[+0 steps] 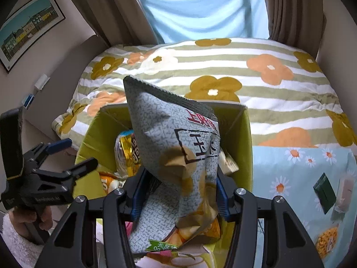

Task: Organize snacks
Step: 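Carry both packets into the yellow box and open both tools to release them, then move both tools back toward the Snickers bar and waffle packet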

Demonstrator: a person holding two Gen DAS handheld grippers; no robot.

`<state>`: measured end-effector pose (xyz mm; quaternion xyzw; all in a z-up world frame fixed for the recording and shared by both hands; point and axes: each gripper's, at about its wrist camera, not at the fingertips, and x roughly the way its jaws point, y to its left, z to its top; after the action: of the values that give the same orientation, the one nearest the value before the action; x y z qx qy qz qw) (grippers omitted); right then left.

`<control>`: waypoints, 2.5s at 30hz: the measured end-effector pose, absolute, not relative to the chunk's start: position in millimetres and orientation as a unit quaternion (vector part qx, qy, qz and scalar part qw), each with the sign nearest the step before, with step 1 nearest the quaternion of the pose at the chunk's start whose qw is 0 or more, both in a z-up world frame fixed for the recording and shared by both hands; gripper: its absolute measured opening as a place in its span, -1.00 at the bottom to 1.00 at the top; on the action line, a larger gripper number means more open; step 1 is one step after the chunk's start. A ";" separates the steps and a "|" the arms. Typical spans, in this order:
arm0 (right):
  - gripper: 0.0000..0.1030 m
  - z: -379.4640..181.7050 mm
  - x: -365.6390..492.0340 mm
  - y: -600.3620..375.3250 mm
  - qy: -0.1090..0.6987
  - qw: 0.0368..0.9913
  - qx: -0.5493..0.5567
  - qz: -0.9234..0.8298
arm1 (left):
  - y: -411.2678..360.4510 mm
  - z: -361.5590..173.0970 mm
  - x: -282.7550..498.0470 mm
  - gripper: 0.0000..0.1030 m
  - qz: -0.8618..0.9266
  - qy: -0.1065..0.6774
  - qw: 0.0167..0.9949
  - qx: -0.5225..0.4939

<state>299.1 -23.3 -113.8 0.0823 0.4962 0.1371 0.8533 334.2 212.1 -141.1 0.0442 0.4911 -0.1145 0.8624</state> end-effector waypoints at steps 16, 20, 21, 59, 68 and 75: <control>0.99 -122.3 269.9 -36.2 0.497 0.857 0.067 0.117 | 213.5 -144.1 303.9 0.99 -0.102 0.496 0.862 0.026; 0.99 -118.3 263.1 -37.1 0.493 0.859 0.068 0.119 | 210.5 -141.1 296.7 0.99 -0.103 0.493 0.863 0.026; 0.99 -116.2 261.1 -37.8 0.491 0.860 0.070 0.121 | 209.8 -140.3 295.3 0.99 -0.104 0.492 0.864 0.026; 0.99 -46.8 128.4 -249.3 0.406 0.909 0.096 -0.001 | -30.0 -98.1 184.1 0.99 -0.232 0.461 0.856 0.039; 0.99 -83.9 115.5 -332.9 0.443 0.888 0.121 0.017 | -133.7 -146.9 156.0 0.99 -0.225 0.513 0.828 0.035; 0.99 -134.5 119.1 -364.2 0.486 0.865 0.122 0.039 | -172.1 -197.8 148.2 0.85 -0.185 0.561 0.807 0.014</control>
<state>119.1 -364.2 -134.5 0.1216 0.4861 0.0394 0.8645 148.2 -172.1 -197.8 0.0143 0.5606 -0.1850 0.8071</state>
